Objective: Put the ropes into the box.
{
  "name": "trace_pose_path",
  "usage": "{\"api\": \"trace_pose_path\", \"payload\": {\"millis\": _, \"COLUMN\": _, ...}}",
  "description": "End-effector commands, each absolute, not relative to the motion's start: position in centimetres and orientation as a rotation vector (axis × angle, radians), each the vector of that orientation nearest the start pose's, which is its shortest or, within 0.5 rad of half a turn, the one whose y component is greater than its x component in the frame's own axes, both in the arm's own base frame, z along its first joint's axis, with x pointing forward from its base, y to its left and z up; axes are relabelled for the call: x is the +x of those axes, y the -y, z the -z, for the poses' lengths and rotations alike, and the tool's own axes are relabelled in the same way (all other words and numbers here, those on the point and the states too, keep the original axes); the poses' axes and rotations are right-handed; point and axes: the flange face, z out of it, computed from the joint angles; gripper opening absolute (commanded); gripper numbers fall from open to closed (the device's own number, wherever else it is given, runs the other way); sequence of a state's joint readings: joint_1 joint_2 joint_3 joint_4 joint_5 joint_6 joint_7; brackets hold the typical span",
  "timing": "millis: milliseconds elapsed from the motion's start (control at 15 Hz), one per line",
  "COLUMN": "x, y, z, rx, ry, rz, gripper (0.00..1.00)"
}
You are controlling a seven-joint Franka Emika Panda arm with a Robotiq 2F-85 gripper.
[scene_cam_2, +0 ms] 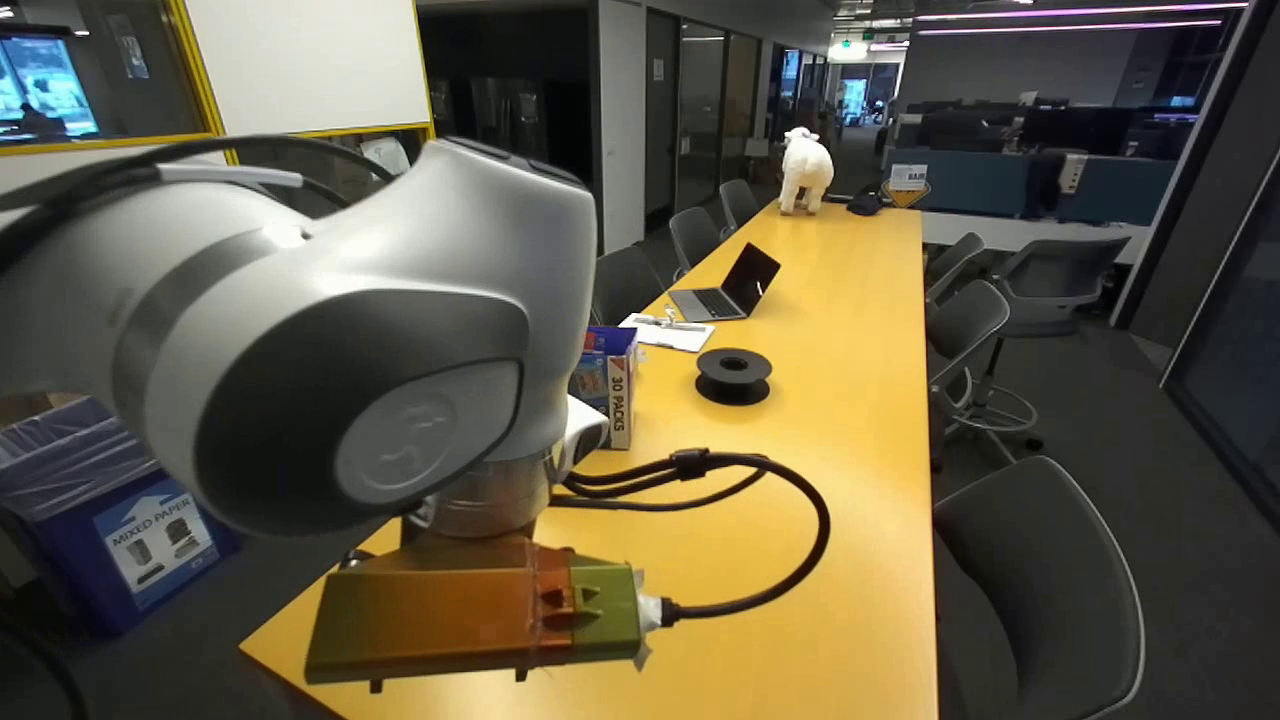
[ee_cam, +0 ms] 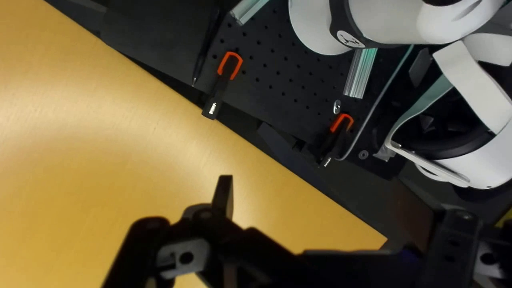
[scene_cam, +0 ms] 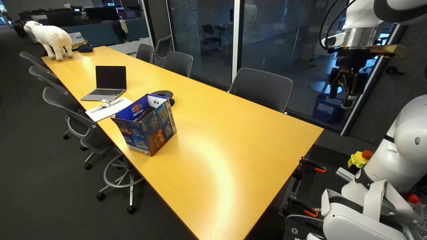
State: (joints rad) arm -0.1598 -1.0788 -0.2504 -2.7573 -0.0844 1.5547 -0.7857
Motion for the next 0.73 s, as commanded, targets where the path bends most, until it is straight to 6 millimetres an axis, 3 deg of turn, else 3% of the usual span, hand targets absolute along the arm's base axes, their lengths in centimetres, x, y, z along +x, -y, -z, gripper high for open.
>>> {"api": "trace_pose_path", "payload": {"millis": 0, "x": 19.67, "y": 8.34, "z": -48.99, "rx": -2.856, "ry": 0.708, "rz": 0.021, "gripper": 1.0}}
{"api": "trace_pose_path", "payload": {"millis": 67, "x": 19.69, "y": 8.04, "z": -49.17, "rx": -2.866, "ry": 0.692, "rz": 0.034, "gripper": 1.0}}
{"api": "trace_pose_path", "payload": {"millis": 133, "x": 20.06, "y": 8.98, "z": -48.37, "rx": -2.859, "ry": 0.727, "rz": -0.003, "gripper": 1.0}}
{"api": "trace_pose_path", "payload": {"millis": 667, "x": 19.89, "y": 8.47, "z": -48.83, "rx": -2.87, "ry": 0.706, "rz": 0.021, "gripper": 1.0}}
